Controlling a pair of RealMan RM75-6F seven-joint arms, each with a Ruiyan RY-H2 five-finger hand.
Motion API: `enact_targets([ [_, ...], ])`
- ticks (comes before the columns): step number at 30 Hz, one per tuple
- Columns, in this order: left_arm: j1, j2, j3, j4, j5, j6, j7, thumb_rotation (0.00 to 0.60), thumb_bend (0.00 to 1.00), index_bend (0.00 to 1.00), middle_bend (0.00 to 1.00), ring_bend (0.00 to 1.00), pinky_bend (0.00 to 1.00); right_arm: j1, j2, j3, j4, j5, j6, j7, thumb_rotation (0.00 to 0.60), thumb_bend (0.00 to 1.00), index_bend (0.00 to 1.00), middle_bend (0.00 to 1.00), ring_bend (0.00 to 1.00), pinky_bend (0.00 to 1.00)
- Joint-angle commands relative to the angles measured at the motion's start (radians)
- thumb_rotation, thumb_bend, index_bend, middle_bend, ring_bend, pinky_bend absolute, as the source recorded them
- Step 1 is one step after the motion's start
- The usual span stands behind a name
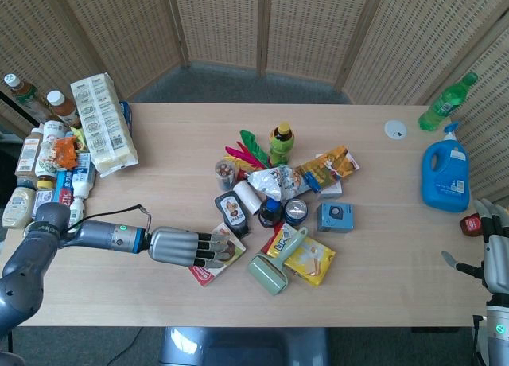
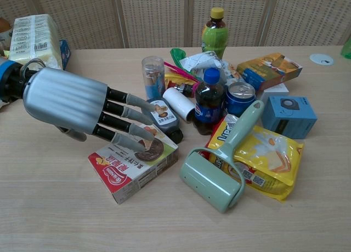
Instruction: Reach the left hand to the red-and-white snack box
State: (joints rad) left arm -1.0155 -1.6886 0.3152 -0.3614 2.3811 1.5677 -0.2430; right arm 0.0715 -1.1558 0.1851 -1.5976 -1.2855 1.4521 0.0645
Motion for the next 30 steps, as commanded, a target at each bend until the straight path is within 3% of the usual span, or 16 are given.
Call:
enact_targets([
  [1, -0.019, -0.026, 0.023, 0.023, -0.009, -0.013, -0.007, 0.600, 0.00, 0.00, 0.00, 0.00, 0.00, 0.000, 0.000, 0.001, 0.001, 0.002, -0.002, 0.001, 0.600, 0.00, 0.00, 0.00, 0.00, 0.00],
  [19, -0.110, -0.130, 0.147, 0.086, -0.026, -0.060, -0.020, 0.600, 0.00, 0.00, 0.00, 0.00, 0.00, -0.005, 0.013, 0.012, 0.002, 0.028, -0.011, 0.018, 0.600, 0.00, 0.00, 0.00, 0.00, 0.00],
  [30, -0.138, -0.087, 0.189, 0.079, -0.053, -0.043, -0.017, 0.600, 0.00, 0.00, 0.00, 0.00, 0.00, -0.009, 0.016, 0.010, 0.001, 0.025, -0.009, 0.020, 0.600, 0.00, 0.00, 0.00, 0.00, 0.00],
])
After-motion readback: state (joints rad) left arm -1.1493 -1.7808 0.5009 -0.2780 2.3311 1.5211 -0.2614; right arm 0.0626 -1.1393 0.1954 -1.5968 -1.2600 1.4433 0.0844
